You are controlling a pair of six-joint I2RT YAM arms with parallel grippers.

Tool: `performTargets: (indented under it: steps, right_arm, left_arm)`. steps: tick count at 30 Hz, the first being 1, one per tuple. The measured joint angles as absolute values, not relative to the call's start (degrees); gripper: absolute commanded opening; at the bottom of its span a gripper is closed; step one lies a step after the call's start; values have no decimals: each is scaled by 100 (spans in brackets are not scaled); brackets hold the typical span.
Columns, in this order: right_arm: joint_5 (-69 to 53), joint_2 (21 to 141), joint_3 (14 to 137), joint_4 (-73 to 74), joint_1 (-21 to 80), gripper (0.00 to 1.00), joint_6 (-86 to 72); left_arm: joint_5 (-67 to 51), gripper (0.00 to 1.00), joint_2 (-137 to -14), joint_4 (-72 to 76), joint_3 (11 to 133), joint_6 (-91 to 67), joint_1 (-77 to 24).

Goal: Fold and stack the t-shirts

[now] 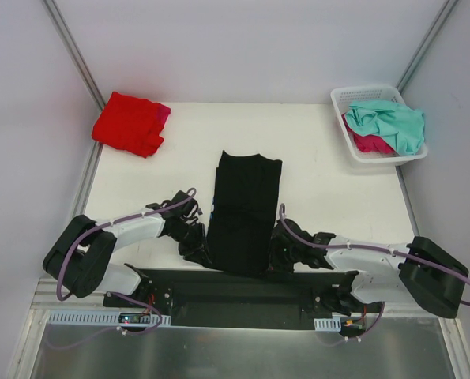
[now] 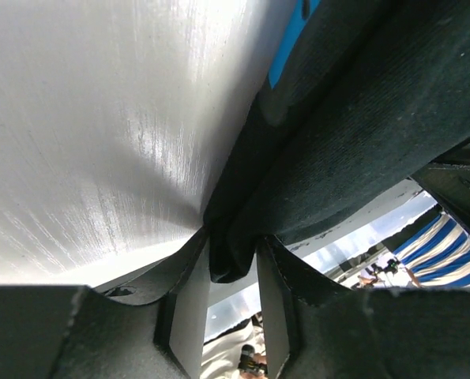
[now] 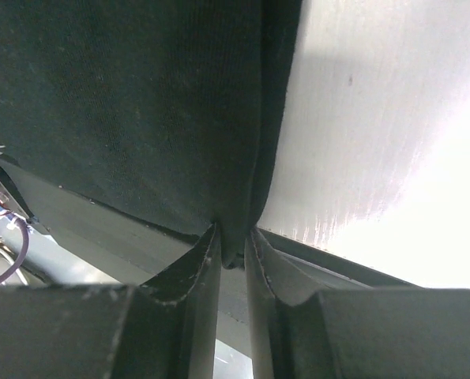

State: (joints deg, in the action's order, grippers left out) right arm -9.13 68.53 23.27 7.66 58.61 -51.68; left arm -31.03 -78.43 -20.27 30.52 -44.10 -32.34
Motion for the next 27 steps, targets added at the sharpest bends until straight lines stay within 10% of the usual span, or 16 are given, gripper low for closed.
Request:
performTargets:
  steps: [2, 27]
  right_arm:
    - [-921, 6928, 2386, 768, 5863, 18, -5140]
    - [-464, 5533, 2926, 2165, 6239, 8, -5033]
  left_arm:
    - [-3100, 0, -7850, -2023, 3052, -4427, -3234]
    - [-2816, 0, -6582, -2228, 3004, -5083, -4128]
